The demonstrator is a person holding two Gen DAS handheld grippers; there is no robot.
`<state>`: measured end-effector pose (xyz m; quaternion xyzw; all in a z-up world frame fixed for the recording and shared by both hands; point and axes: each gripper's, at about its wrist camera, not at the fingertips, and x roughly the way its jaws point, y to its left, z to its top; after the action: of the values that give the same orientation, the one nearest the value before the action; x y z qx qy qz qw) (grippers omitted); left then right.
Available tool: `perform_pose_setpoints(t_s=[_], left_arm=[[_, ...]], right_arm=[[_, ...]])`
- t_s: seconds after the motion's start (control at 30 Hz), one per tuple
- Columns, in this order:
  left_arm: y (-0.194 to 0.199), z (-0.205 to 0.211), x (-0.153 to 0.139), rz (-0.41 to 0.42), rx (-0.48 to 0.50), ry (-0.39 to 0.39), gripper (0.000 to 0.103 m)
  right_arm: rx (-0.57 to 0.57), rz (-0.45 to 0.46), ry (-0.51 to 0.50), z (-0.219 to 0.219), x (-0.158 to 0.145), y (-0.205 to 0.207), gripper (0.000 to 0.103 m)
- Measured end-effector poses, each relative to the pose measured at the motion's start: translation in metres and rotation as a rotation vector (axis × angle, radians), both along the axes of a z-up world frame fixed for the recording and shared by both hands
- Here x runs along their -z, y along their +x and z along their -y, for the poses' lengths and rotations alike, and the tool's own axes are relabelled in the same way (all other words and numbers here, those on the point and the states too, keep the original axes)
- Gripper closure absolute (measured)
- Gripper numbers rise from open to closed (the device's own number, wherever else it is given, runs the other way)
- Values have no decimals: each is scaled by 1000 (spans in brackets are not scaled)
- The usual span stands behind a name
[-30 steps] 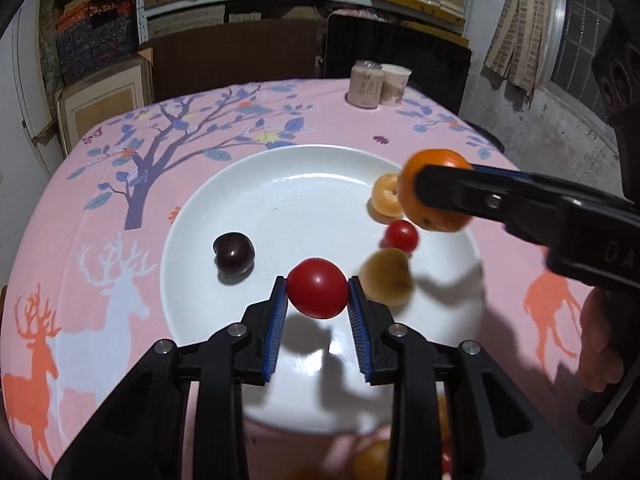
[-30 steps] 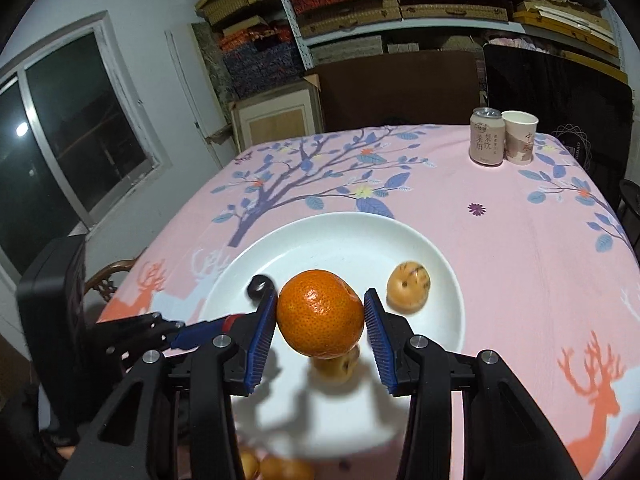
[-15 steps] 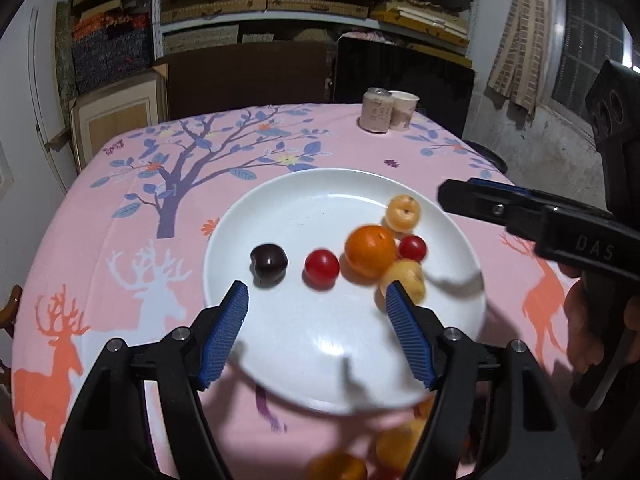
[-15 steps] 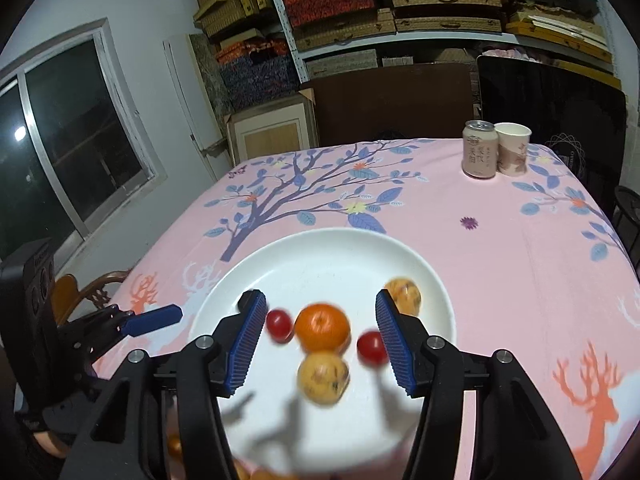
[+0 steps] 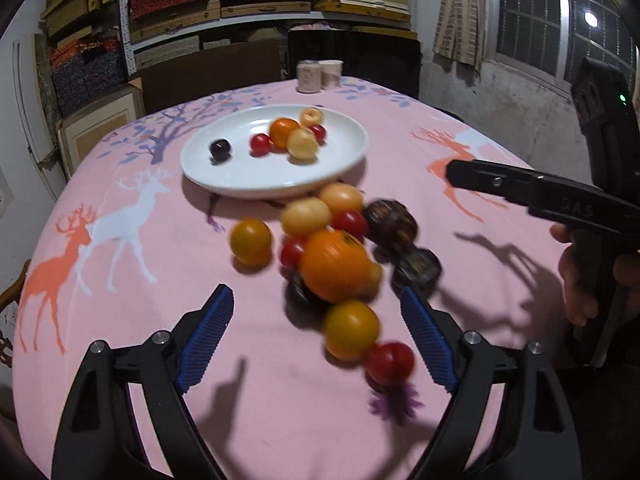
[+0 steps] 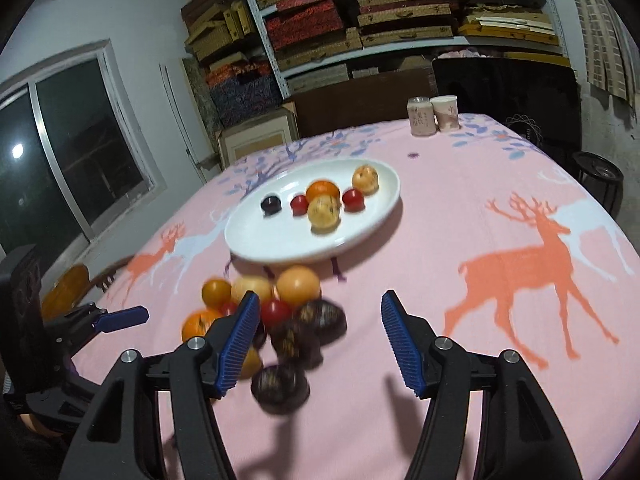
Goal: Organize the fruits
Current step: 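Grasp another red tomato with the left gripper while the right gripper grasps a dark plum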
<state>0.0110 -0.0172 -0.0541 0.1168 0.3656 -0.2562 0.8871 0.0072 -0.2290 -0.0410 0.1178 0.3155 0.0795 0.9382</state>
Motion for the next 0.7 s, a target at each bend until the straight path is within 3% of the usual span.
perform_pose_setpoints(t_s=[0.13,0.27,0.47,0.53,0.7], left_arm=[[-24,13,12,-32,39,7,20],[-30,25,28,-85,53,51,49],[-25,18,29,-68,-4,11,63],[-29,21,30,-64,16,19,73],[-36,15,29,-49,13,26,74]], right_arm=[[13,8,-10,-2,1,-19,39],[31,35,-9,0,-5,-30,39],[34,22,-13,1,-2,-36,39],[28,0,-27,0,2,-34,39],[-6,-54,-30,-3,15,-30,39]])
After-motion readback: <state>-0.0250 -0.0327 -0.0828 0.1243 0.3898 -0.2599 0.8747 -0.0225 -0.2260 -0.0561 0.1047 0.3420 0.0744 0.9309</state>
